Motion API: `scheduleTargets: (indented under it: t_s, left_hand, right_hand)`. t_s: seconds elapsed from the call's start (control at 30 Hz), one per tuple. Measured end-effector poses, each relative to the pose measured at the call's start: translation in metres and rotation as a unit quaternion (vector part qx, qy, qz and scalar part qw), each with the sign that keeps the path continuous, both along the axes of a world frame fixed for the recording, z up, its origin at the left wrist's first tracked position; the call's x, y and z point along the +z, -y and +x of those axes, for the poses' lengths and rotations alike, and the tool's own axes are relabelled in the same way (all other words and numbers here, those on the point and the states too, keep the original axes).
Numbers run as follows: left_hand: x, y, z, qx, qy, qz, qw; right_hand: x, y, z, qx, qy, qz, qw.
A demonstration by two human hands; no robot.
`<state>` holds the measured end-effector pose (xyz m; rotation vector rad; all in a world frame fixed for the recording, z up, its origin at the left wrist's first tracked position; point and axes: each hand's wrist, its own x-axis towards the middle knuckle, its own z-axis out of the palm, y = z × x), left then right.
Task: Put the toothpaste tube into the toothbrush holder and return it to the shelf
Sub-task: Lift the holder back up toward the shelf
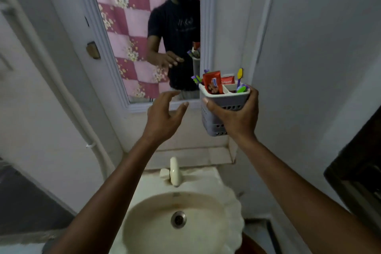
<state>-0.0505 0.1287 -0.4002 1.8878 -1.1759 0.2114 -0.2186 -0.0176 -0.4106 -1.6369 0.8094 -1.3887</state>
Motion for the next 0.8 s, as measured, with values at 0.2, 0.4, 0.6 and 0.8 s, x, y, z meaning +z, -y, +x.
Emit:
scheduleTargets:
  t_s: [0.2,0.4,0.6,0.8]
  left_hand:
    - [0.118,0.018,-0.01,-0.016,0.084,-0.082,0.993]
    - [0.234,0.021,-0.019,-0.002,0.193,-0.162,0.968]
    - [0.328,0.026,-0.022,-0.004,0.223,-0.245,0.944]
    - [0.397,0.042,-0.013,0.008,0.25,-0.285,0.925]
  right_hand:
    - [0.131,0.01,-0.014,-0.016,0.064,-0.09,0.994]
    - [0.247,0.008,-0.028,-0.038,0.096,-0.152,0.983]
    - [0.351,0.001,-0.038,-0.021,0.126,-0.194,0.973]
    - [0.442,0.003,-0.033,-0.035,0.133,-0.228,0.964]
